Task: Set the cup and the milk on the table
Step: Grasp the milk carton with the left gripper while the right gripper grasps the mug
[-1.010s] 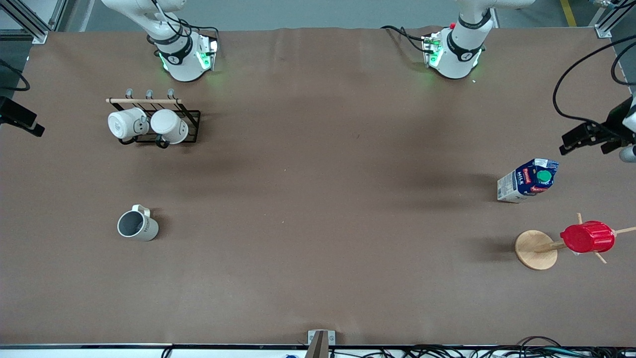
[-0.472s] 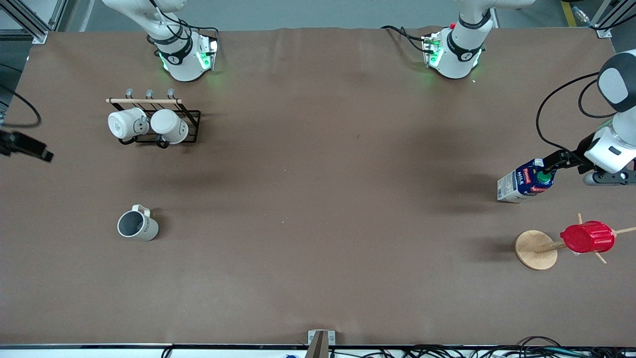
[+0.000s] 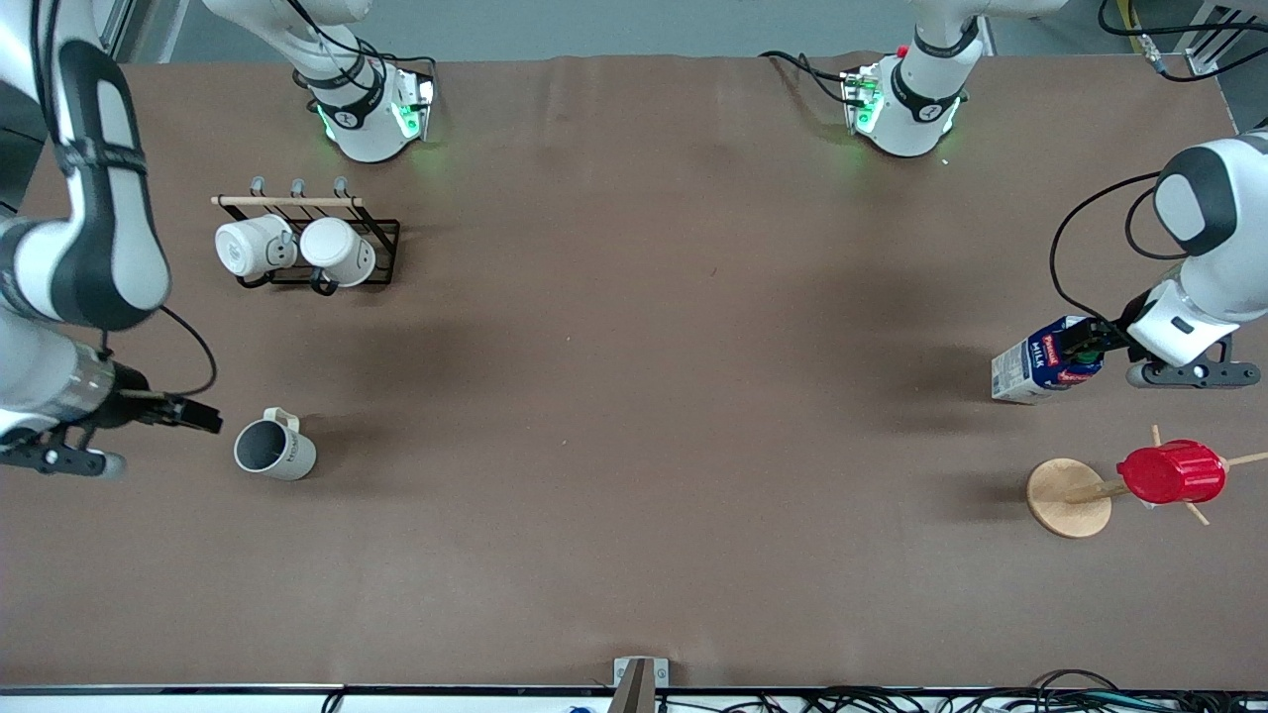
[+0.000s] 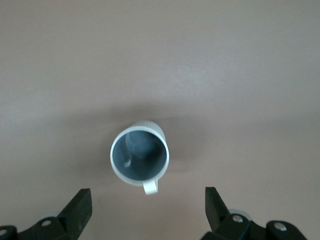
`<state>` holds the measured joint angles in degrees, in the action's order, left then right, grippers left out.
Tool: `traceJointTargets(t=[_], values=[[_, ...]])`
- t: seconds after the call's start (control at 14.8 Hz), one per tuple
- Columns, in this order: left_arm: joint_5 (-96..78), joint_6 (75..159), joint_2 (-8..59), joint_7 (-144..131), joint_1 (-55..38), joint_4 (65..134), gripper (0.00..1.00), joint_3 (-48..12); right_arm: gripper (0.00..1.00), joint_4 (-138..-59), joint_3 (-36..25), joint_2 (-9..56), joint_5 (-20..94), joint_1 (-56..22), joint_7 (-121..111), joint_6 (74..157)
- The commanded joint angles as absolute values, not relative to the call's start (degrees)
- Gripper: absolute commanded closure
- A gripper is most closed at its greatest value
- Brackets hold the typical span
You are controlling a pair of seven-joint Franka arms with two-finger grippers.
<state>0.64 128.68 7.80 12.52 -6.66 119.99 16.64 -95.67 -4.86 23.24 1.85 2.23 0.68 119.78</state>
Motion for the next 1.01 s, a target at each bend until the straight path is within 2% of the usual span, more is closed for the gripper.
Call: traceJointTargets(t=[0.0,0.34,0.61,0.67,0.74,0.81,0.88,0.94], values=[[1.4,129.9,8.3,13.9,-6.9,120.4,0.01,16.7,0.00,-96.0,-4.8,26.9,3.1,2.3,-2.9,124.1],[1.2,129.9,8.9,15.6,-6.9,120.8,0.01,16.7,0.00,-96.9,-4.7,31.8,3.3,2.9,-8.1,131.4],[1.2,129.8,9.0,16.6,-6.6,121.2,0.01,16.7,0.00,-96.9,-4.7,33.8,3.3,4.0,-9.0,132.0],[1.1,129.8,8.9,16.7,-6.6,121.2,0.01,16.7,0.04,-96.9,-4.7,34.4,3.7,4.0,-8.9,132.3],[1.1,129.8,8.9,16.7,-6.5,121.2,0.03,16.7,0.18,-97.0,-4.7,34.5,5.5,3.8,-8.9,132.2],[1.1,129.8,8.8,16.8,-6.4,121.2,0.07,16.6,0.39,-97.0,-4.7,34.5,6.8,3.7,-8.9,132.0],[1.1,129.8,8.8,17.0,-6.4,121.2,0.14,16.7,0.66,-97.0,-4.8,34.5,7.2,3.6,-8.5,131.8],[1.1,129.7,8.8,17.3,-6.4,121.2,0.30,16.7,0.87,-97.0,-4.7,34.5,7.3,3.3,-8.1,131.6]])
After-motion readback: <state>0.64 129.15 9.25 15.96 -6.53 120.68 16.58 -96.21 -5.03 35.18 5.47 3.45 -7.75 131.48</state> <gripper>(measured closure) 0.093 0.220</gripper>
